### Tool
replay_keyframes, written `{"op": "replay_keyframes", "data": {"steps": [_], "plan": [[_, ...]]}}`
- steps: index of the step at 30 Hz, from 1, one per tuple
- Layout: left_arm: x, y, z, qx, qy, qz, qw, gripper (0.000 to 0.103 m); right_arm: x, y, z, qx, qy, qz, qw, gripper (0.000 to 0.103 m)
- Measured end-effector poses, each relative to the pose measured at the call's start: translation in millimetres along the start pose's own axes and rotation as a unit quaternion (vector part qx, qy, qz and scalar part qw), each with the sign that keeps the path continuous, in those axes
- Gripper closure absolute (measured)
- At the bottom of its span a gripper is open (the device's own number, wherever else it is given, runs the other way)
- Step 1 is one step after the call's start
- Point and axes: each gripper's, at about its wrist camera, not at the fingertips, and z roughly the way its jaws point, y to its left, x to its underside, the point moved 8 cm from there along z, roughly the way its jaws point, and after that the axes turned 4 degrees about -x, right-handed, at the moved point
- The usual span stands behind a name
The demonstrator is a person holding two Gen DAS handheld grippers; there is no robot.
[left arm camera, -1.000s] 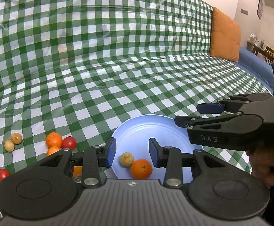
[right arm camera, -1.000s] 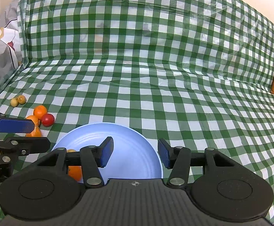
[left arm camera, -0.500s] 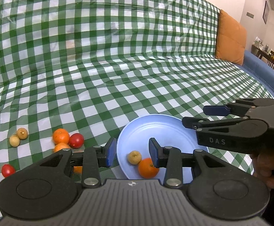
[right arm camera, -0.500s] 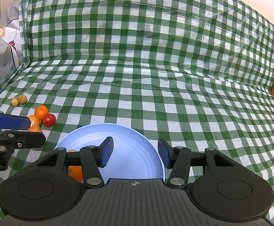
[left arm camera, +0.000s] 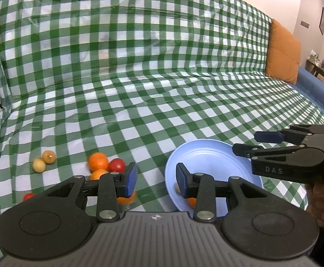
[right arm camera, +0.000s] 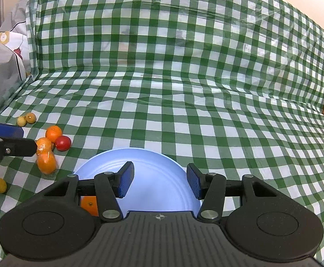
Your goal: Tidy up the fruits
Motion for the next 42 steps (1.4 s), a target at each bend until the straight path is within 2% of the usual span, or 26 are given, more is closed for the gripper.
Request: {"op": "replay_keyframes", "data": {"steps": [6, 12, 22, 30, 35, 38, 40, 42], "plan": [[-2, 14, -5, -0.005, -0.003, -0.007, 1.0000, 0.063, -3, 8, 1, -0.007, -0.004, 0.000, 1.000, 0.049], [0, 26, -8, -0.008, -0.002, -0.008, 0.9999, 0.078, -6, 19, 3, -0.016, -0.006, 0.004, 1.000, 0.049], [1, 49, -10, -0.019, 0.004, -0.030, 0.9993, 0.078, -15, 58, 5, -0.049, -0.019, 0.009, 0.999, 0.049], [-4, 90, -10, -0.044, 0.007, -0.089, 0.9951, 0.078, -13, 95, 9, -0.087, -0.032, 0.008, 0.996, 0.049], [3, 137, -1, -0.074, 0.042, -0.166, 0.9825, 0.078, -14, 113, 12, -0.116, -0.042, 0.012, 0.992, 0.049], [15, 168, 6, -0.092, 0.076, -0.223, 0.9674, 0.074, -10, 123, 19, -0.131, -0.035, 0.006, 0.991, 0.049], [23, 185, 10, -0.100, 0.094, -0.255, 0.9571, 0.065, -7, 129, 24, -0.142, -0.032, 0.002, 0.989, 0.046], [29, 199, 14, -0.111, 0.108, -0.278, 0.9478, 0.061, -4, 137, 31, -0.147, -0.022, -0.004, 0.989, 0.043]]}}
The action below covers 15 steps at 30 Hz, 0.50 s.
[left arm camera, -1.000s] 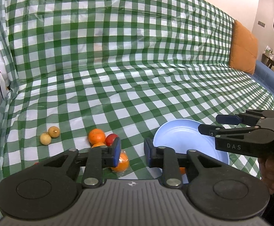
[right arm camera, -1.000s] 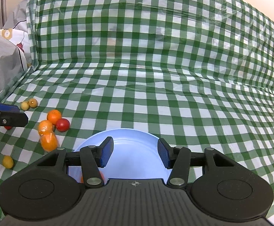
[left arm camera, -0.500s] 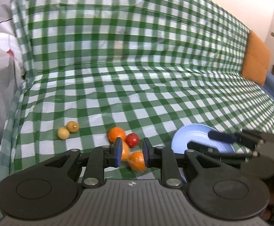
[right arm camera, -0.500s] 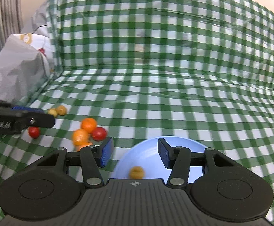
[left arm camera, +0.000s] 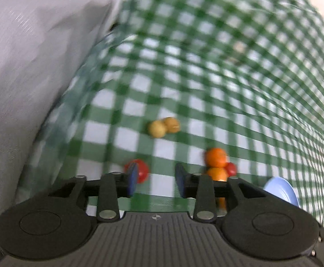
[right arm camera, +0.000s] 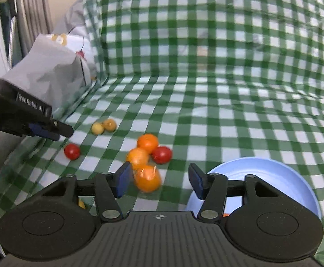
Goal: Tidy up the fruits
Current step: 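Grasp a red tomato with the left tool while the right tool grasps the bagged orange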
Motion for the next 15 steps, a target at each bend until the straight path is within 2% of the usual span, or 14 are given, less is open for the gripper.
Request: {"op": "replay_keyframes", "data": {"steps": [3, 4, 6, 10, 15], "plan": [[-2, 7, 9, -0.019, 0.011, 0.000, 0.9998, 0.059, 3, 6, 6, -0.010, 0.005, 0.000, 1.000, 0.040], [-2, 7, 13, -0.026, 0.014, 0.007, 0.9996, 0.054, 4, 8, 9, -0.011, 0.009, -0.002, 1.000, 0.039], [-2, 5, 19, -0.048, 0.019, 0.029, 0.9982, 0.049, 4, 11, 14, -0.015, 0.016, -0.004, 1.000, 0.039], [5, 1, 34, -0.093, 0.032, 0.074, 0.9925, 0.049, 3, 16, 28, -0.011, 0.032, -0.020, 0.999, 0.035], [7, 0, 44, -0.106, 0.044, 0.086, 0.9897, 0.049, 6, 19, 44, -0.010, 0.056, -0.031, 0.998, 0.035]]}}
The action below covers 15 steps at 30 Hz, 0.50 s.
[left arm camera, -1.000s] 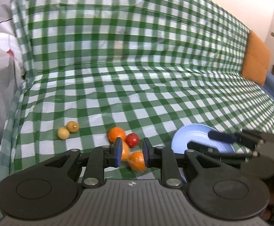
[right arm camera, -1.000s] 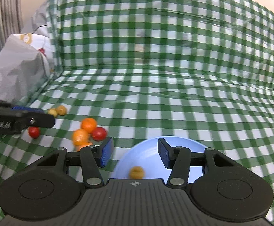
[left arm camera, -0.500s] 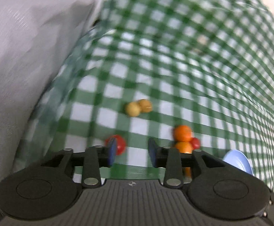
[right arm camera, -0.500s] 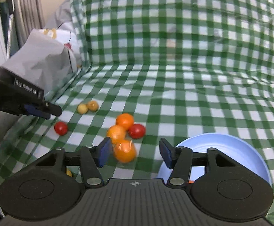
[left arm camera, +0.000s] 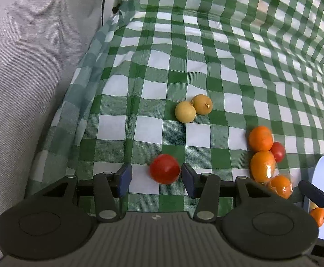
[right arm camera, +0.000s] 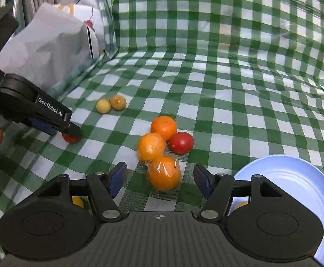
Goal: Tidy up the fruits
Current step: 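Grasp a red tomato with the left tool while the right tool grasps the bagged orange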
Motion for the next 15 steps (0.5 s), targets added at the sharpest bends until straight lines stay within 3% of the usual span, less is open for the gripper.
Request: {"op": "replay_keyframes", "data": {"steps": [9, 12, 14, 15], "plan": [[0, -1, 8, -0.008, 0.008, 0.013, 0.9998, 0.051, 4, -1, 22, 0.009, 0.027, 0.001, 1.000, 0.037], [-4, -9, 12, -0.008, 0.006, 0.020, 0.9997, 0.066, 6, -1, 24, 0.011, 0.034, -0.004, 0.999, 0.050], [-4, -9, 12, -0.010, 0.005, 0.021, 0.9997, 0.069, 7, -1, 25, 0.011, 0.037, -0.009, 0.999, 0.063], [-3, -9, 12, -0.009, 0.005, 0.021, 0.9997, 0.069, 7, -1, 25, 0.013, 0.036, -0.012, 0.999, 0.063]]}}
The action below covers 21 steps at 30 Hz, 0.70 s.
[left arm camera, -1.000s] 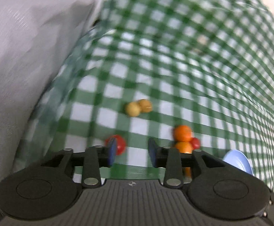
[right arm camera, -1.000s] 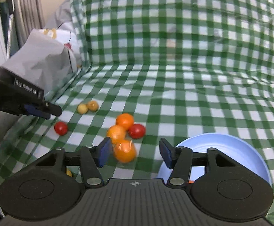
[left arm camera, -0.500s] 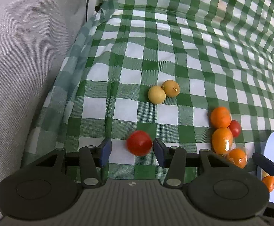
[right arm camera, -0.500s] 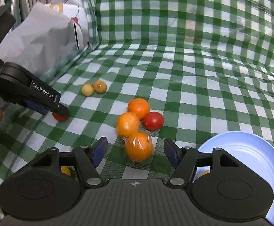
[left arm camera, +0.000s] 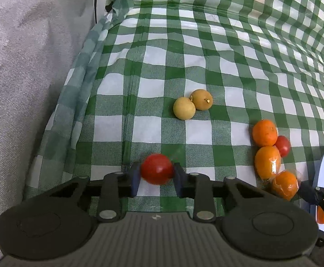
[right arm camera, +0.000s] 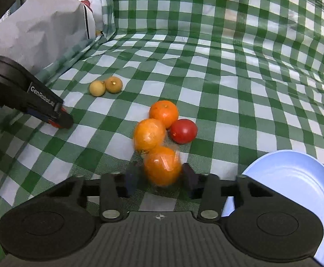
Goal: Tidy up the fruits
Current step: 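Grasp a red tomato with the left tool while the right tool grasps the bagged orange, then lift the red tomato with the left tool while the right tool carries the bagged orange over the plate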
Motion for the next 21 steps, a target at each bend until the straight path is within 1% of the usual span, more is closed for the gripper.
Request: {"op": "replay_keyframes", "data": {"steps": [3, 5, 9, 15, 18, 21], "plan": [[0, -1, -1, -0.001, -0.001, 0.002, 1.0000, 0.070, -1, -1, -3, -0.004, -0.005, 0.003, 1.000, 0.064], [0, 0, -5, -0.001, -0.005, 0.001, 1.0000, 0.070, -4, -2, -9, 0.000, -0.017, 0.005, 1.000, 0.064], [0, -4, -11, 0.016, -0.011, 0.004, 0.9998, 0.070, -6, -2, -21, -0.011, -0.031, 0.010, 0.999, 0.064], [6, -18, -9, 0.039, 0.001, 0.016, 0.9991, 0.070, -1, 3, -21, -0.018, -0.020, 0.002, 1.000, 0.064], [10, -22, -5, 0.038, 0.011, 0.028, 0.9988, 0.069, 2, 4, -18, -0.019, -0.010, -0.001, 1.000, 0.064], [11, -24, -4, 0.034, 0.012, 0.033, 0.9988, 0.069, 6, 4, -13, -0.018, 0.002, -0.002, 1.000, 0.064]]}}
